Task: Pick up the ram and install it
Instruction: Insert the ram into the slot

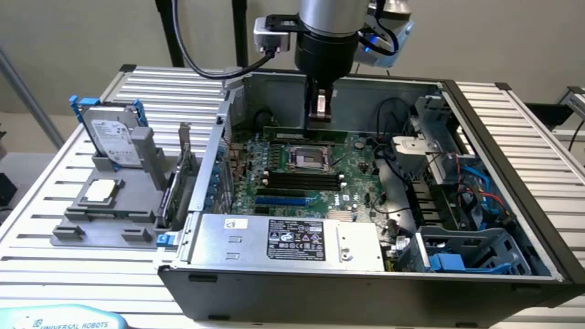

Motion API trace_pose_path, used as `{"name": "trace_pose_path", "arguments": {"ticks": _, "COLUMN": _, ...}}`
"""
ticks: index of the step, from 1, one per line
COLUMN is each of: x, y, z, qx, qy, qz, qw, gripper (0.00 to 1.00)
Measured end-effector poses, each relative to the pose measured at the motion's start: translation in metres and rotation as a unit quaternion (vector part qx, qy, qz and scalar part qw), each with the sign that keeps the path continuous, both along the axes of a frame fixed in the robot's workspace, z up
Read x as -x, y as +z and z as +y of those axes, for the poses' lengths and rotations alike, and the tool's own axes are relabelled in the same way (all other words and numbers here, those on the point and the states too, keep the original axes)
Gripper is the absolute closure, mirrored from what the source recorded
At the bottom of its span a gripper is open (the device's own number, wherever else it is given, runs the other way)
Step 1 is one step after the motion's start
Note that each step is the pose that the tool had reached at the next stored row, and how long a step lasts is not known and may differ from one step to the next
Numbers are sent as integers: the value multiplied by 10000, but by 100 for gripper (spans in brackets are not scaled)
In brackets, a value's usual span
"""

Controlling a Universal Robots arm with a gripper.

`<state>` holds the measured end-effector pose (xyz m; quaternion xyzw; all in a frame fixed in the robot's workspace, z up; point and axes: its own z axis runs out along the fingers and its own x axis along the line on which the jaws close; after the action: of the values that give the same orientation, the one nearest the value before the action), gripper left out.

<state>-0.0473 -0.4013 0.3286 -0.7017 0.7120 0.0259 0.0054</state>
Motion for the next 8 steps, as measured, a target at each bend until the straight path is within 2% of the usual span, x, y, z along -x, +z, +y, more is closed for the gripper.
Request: {"name": "trace_pose_path", "arguments": {"ticks": 8, "x": -3, "y": -146, "z": 9, "qx": 1, "qy": 0, "qz": 0, "qw": 10000, "gripper": 87}}
